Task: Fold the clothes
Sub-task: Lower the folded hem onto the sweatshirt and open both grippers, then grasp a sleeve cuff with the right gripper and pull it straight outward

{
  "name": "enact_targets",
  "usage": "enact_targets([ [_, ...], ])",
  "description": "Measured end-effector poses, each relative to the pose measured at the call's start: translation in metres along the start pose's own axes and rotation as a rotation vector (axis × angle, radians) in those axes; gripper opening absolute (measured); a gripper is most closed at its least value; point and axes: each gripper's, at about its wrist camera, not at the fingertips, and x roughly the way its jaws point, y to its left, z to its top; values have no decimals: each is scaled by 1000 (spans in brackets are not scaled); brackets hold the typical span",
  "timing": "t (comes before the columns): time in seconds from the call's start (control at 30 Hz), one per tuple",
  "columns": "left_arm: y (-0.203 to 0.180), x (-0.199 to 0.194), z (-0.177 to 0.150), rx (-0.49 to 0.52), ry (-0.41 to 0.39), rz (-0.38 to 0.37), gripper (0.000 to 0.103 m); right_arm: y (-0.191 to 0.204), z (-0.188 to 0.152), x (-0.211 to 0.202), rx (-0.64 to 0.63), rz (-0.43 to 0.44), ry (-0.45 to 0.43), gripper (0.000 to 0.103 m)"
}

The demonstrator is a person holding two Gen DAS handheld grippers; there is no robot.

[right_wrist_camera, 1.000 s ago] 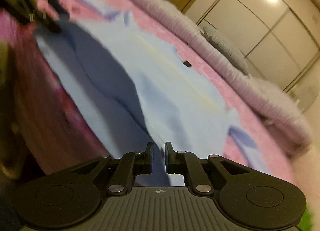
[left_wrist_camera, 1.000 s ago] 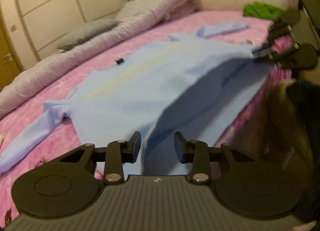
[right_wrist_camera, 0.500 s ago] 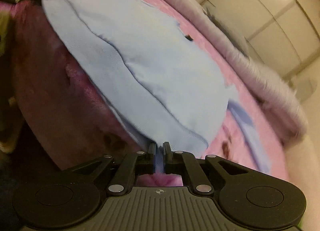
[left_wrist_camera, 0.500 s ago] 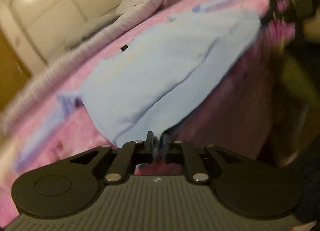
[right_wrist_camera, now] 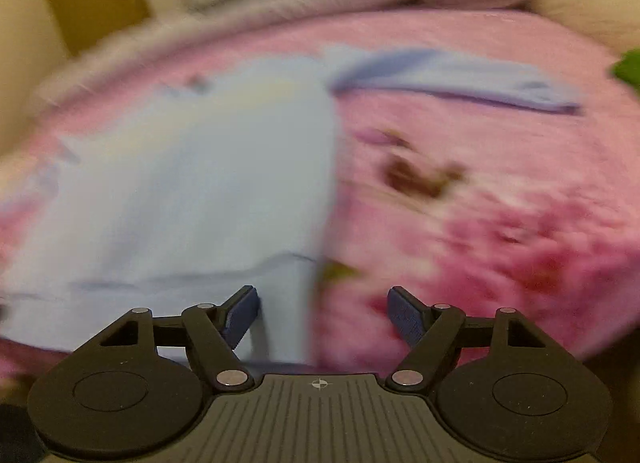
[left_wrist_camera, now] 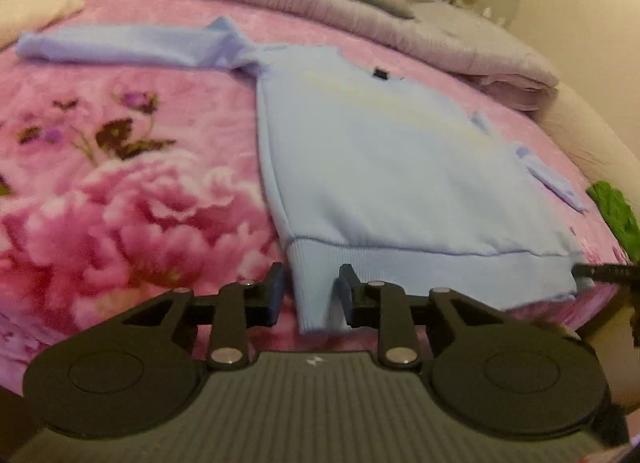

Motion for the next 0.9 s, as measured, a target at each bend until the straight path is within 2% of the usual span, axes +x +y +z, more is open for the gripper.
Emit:
enact_targets([
  [0.07,5,-15,0,-19,-22,20,23,-1,3,-10,-19,-32,-27,76],
  [0.13,17,-26,11,-62,-59,40,25,-7,13,-24,20,-8,-62,76],
  [0.23,39,-28,37,-188,-137,49,34,-16,45,-22,120,116,-112,76],
  [0.3,61,-17,55,-322,-190,50,36,-22,63,-3,193,185,-90,76],
  [0.4,101,2,82,-517,-269,54,36,-27,79,26,284,196,-26,76],
  [0.47,131,17,100,-633,-315,77,37,-31,88,43,315,204,-16,76],
  [0.63,204,48,133,-889,-420,175,39,-38,108,75,308,161,-7,76],
  [0.77,248,68,146,-1072,-486,213,42,-44,128,95,319,116,2,76],
  [0.8,254,74,149,-1082,-498,207,41,-44,132,99,317,108,3,76],
  [0.83,259,79,153,-1093,-510,200,38,-43,135,103,317,100,3,76],
  [0.87,265,85,156,-1103,-522,193,26,-43,138,106,319,91,4,76],
  [0.9,263,83,158,-1087,-541,191,0,-43,141,110,323,87,6,76],
])
